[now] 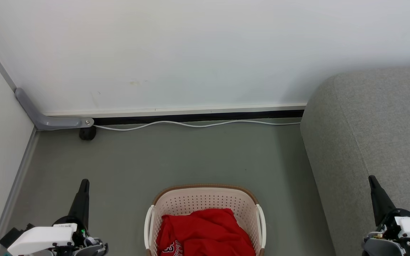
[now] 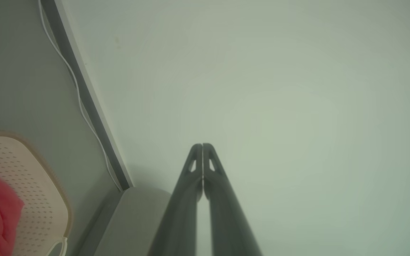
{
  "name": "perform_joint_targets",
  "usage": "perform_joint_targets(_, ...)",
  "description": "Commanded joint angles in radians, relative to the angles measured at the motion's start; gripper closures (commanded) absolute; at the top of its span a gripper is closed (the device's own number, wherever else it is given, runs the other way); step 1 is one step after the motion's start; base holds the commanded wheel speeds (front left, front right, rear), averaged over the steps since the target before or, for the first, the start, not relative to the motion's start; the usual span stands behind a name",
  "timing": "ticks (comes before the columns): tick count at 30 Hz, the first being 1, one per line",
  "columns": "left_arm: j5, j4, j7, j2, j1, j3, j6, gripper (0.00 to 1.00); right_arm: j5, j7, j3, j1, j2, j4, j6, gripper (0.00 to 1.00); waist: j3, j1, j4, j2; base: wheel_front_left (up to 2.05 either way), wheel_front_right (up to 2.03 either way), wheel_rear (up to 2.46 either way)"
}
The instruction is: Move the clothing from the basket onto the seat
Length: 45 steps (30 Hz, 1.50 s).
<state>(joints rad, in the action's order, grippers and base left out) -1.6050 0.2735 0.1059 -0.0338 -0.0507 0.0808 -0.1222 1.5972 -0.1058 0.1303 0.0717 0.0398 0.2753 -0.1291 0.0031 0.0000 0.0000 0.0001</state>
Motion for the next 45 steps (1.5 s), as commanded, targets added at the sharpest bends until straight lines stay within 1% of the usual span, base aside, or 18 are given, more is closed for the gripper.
perform_joint_targets(1,-0.004,-0.029,0.007,-0.016,-0.057,0.033,-0.008,1.00,0.012,-0.007,-0.017,0.036,0.010,-0.031,-0.002,1.00,0.000,0.0000,0.000,-0.0001,0.00,0.00,0.00)
perform_joint_targets(19,-0.004,-0.029,0.007,-0.016,-0.057,0.033,-0.008,1.00,0.012,-0.007,-0.017,0.036,0.010,-0.031,-0.002,1.00,0.000,0.0000,0.000,-0.0001,0.00,0.00,0.00)
perform_joint_targets(20,0.000,0.000,0.000,0.000,0.000,0.000,0.000,0.00,0.000,0.000,0.000,0.000,0.000,0.000,0.000,0.00,0.000,0.0000,0.000,-0.0001,0.00,0.00,0.00)
perform_joint_targets(23,0.000,0.034,-0.001,0.013,0.021,-0.002,0.001,0.00,-0.001,0.000,-0.006,-0.019,-0.010,0.033,0.000,0.00,0.000,0.0000,0.000,-0.0001,0.00,0.00,0.00)
perform_joint_targets(26,0.004,0.035,-0.006,0.012,0.012,-0.002,0.001,0.00,-0.004,0.003,-0.009,-0.008,-0.009,0.030,0.000,0.00,0.003,0.0002,0.000,-0.0001,0.00,0.00,0.00)
perform_joint_targets(30,0.010,0.040,-0.017,0.010,0.002,-0.005,0.001,0.00,-0.010,0.009,-0.017,0.004,-0.007,0.031,0.000,0.00,-0.002,0.0022,-0.001,-0.0001,0.00,0.00,0.00)
perform_joint_targets(34,0.019,0.045,-0.029,0.005,-0.006,-0.011,0.000,0.00,-0.018,0.019,-0.029,0.015,-0.002,0.033,0.000,0.00,-0.001,0.0002,-0.002,-0.0001,0.00,0.00,0.00)
perform_joint_targets(45,0.055,0.064,-0.065,-0.012,-0.036,-0.036,0.000,0.00,-0.042,0.059,-0.080,0.056,0.023,0.047,0.000,0.00,0.002,0.0000,-0.003,-0.0001,0.00,0.00,0.00)
